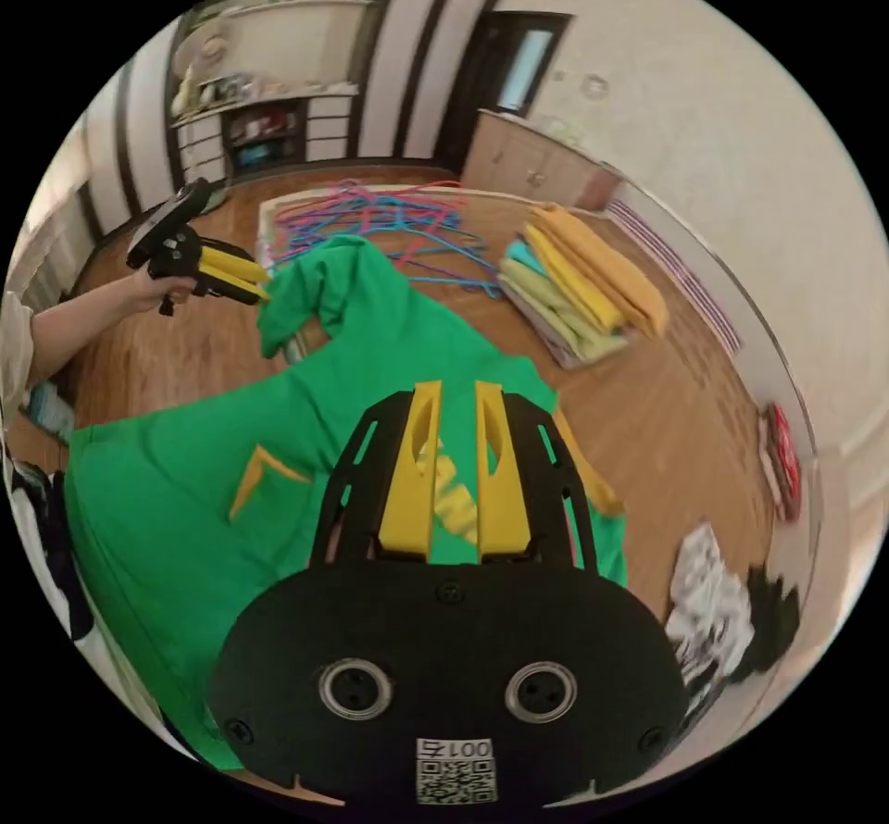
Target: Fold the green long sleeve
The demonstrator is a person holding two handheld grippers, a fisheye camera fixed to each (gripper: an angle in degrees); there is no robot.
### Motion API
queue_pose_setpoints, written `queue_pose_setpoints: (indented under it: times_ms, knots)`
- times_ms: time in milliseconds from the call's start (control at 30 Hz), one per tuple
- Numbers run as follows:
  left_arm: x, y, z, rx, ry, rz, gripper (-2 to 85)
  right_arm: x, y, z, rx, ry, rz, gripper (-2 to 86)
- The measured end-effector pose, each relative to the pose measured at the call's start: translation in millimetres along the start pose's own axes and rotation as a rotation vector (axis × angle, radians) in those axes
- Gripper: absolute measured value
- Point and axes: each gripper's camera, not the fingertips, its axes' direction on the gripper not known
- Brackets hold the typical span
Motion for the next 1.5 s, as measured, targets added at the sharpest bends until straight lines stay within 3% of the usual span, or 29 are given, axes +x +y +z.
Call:
queue_pose_setpoints:
  times_ms: [133,267,333,500,800,967,1100,1267,1433,1500]
  knots:
    - [-17,56,21,0.043,0.108,-0.112,6.6,-45,-91,38,-0.037,-0.209,-0.162,9.1]
    - [-28,103,47,0.028,0.22,-0.152,9.0,-77,-138,65,-0.085,-0.184,-0.208,8.9]
    - [-35,125,63,0.04,0.252,-0.174,9.9,-86,-154,83,-0.172,-0.081,-0.213,5.6]
    - [-60,148,92,0.125,0.326,-0.247,10.5,-69,-153,66,-0.164,-0.092,-0.132,3.0]
    - [-79,180,95,0.185,0.461,-0.113,2.6,-11,-140,17,-0.157,-0.163,-0.038,4.7]
    - [-81,188,25,0.175,0.279,0.05,1.6,-1,-157,-33,-0.021,-0.183,-0.143,7.3]
    - [-75,164,-40,0.099,0.127,0.336,1.3,-7,-197,-78,0.099,-0.261,-0.339,10.6]
    - [-55,132,-96,0.001,-0.09,0.621,1.4,-25,-242,-90,0.019,-0.328,-0.594,13.8]
    - [-15,110,-135,-0.083,-0.366,0.848,3.3,-10,-258,-97,0.012,-0.479,-0.592,7.0]
    - [-9,103,-142,-0.053,-0.496,0.788,5.7,5,-255,-104,0.046,-0.513,-0.539,3.5]
